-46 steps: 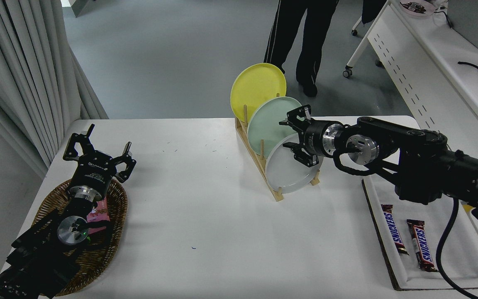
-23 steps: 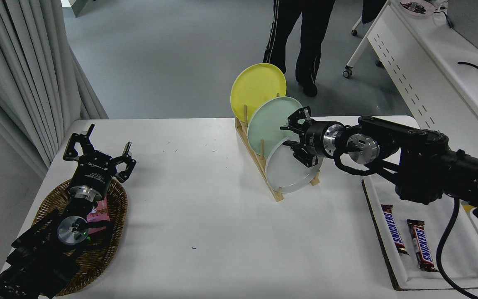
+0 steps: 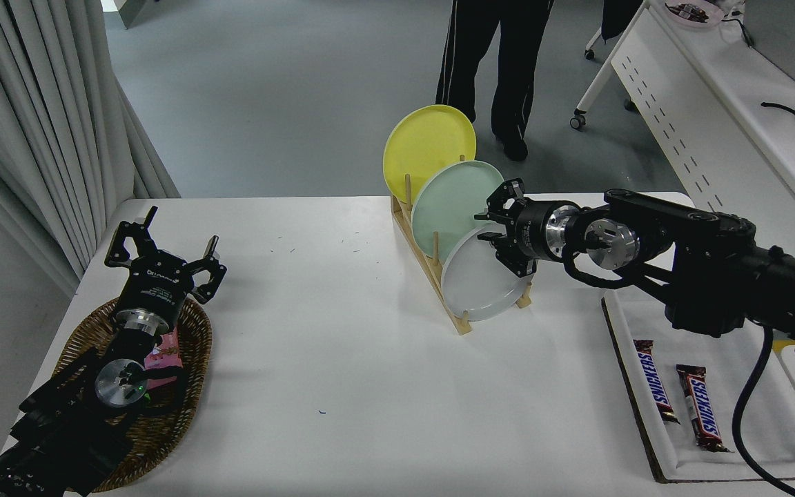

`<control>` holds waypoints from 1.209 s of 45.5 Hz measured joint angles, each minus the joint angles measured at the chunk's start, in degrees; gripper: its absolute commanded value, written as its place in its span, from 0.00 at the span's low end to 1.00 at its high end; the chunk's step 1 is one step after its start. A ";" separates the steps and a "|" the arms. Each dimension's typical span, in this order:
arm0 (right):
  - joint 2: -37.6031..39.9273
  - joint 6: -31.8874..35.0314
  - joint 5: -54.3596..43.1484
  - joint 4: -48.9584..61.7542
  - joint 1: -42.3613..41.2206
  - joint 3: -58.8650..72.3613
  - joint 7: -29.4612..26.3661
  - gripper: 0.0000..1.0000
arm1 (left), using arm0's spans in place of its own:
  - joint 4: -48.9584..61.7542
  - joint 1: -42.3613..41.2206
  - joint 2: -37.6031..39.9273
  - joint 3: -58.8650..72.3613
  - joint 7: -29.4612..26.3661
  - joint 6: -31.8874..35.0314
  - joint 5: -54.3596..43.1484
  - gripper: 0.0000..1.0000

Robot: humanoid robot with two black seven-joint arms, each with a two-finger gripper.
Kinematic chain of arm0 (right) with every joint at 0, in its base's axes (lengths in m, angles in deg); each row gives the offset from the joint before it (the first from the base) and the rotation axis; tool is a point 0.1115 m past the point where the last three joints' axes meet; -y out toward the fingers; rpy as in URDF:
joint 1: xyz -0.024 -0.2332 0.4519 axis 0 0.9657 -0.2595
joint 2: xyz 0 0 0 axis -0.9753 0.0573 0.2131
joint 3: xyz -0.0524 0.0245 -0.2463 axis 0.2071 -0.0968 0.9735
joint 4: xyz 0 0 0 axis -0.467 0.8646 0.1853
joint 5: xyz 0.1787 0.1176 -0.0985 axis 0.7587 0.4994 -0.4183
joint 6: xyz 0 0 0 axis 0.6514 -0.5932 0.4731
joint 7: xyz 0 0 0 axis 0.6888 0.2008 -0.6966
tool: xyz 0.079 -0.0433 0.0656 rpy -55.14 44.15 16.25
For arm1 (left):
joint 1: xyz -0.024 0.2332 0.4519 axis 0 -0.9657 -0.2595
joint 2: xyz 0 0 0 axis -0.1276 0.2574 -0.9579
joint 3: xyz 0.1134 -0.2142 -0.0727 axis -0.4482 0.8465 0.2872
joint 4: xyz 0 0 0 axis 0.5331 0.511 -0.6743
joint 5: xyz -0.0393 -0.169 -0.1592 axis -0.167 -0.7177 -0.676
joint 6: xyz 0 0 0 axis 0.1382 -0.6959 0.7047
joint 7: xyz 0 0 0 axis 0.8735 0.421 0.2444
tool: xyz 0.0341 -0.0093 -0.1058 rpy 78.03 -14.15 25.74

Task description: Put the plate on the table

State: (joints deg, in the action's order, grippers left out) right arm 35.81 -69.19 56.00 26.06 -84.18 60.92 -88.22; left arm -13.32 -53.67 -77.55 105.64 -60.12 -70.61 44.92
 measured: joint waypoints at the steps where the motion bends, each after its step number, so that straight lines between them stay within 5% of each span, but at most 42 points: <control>1: 0.00 0.02 0.00 0.00 -0.01 -0.01 -0.01 0.26 | 0.00 0.00 0.00 0.00 0.00 0.00 0.00 1.00; 55: 0.10 0.46 0.26 0.15 -0.03 -0.93 -1.46 0.00 | 0.00 0.00 0.00 0.00 0.00 0.00 0.00 1.00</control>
State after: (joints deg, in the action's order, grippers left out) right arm 35.91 -68.74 56.27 26.21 -84.21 59.99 -89.68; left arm -13.32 -53.67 -77.55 105.64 -60.12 -70.61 44.92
